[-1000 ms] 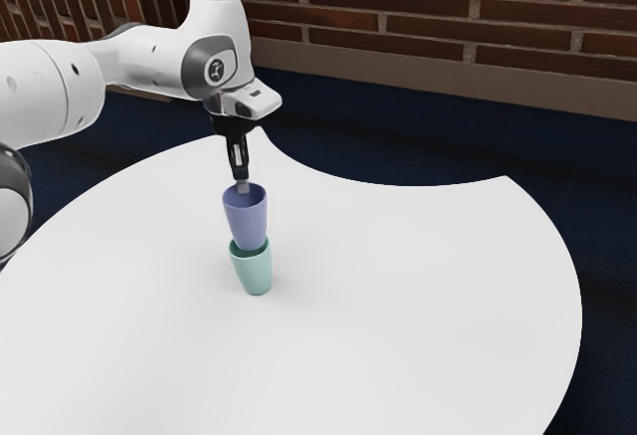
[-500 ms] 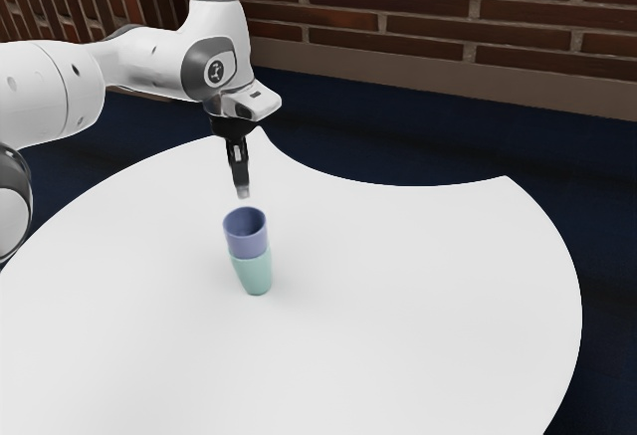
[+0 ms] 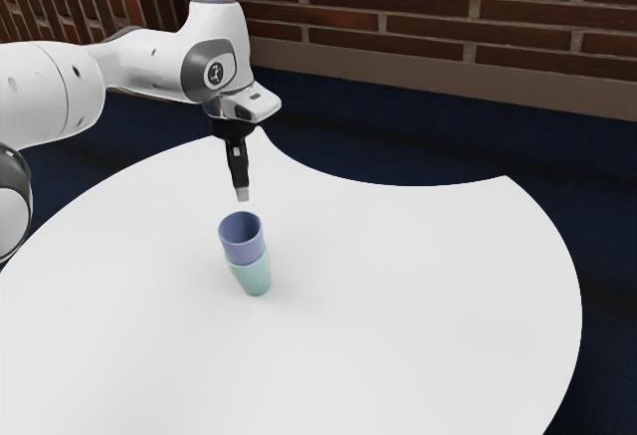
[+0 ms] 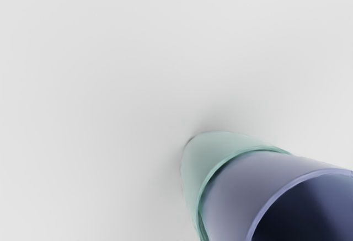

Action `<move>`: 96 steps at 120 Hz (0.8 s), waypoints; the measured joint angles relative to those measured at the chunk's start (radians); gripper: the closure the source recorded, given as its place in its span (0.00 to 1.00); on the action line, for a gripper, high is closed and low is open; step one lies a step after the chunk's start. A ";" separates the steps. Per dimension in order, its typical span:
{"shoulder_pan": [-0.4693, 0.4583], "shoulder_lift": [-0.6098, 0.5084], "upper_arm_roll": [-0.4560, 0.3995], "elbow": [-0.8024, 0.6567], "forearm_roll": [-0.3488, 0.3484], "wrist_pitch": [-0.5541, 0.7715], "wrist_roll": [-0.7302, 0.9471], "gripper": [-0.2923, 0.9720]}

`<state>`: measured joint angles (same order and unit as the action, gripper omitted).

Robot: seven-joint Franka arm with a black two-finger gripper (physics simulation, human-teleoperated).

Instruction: Place the left cup onto the right cup

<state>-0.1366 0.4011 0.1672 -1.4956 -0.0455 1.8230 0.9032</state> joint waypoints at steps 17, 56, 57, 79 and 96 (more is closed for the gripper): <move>0.000 0.000 0.000 0.000 0.000 0.001 0.000 0.24; -0.001 -0.017 0.000 0.000 0.000 0.001 0.001 0.23; -0.001 -0.018 0.000 -0.001 -0.001 0.001 0.001 0.23; -0.005 -0.056 0.000 -0.024 -0.001 -0.002 -0.001 0.23; -0.010 -0.085 0.000 -0.043 0.000 -0.007 -0.002 0.23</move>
<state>-0.1462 0.3161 0.1672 -1.5385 -0.0455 1.8160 0.9011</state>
